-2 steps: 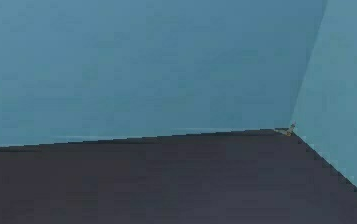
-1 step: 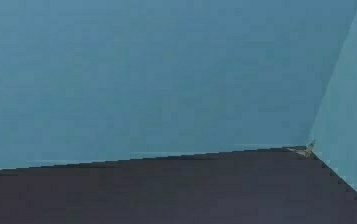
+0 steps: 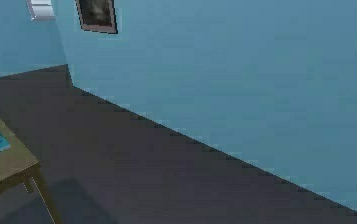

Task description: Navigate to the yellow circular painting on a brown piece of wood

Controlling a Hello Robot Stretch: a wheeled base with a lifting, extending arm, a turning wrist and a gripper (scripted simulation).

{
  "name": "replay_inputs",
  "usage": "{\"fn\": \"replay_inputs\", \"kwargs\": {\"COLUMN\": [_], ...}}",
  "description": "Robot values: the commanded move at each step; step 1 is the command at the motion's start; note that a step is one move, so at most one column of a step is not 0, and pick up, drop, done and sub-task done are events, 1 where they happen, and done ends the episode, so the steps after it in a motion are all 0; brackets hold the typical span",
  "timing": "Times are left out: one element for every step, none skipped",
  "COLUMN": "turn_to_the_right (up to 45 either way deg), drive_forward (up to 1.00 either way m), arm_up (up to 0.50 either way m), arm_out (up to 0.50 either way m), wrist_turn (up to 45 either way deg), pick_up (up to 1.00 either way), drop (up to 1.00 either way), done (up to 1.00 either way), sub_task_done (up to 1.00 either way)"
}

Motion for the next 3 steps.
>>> {"fn": "replay_inputs", "kwargs": {"turn_to_the_right": [-6.0,0.0,-9.0], "drive_forward": [0.00,1.00,0.00], "arm_up": [0.00,0.00,0.00], "arm_out": [0.00,0.00,0.00], "wrist_turn": [0.0,0.0,0.0], "pick_up": [0.00,0.00,0.00], "drop": [0.00,0.00,0.00], "done": [0.00,0.00,0.00], "sub_task_done": [0.00,0.00,0.00]}}
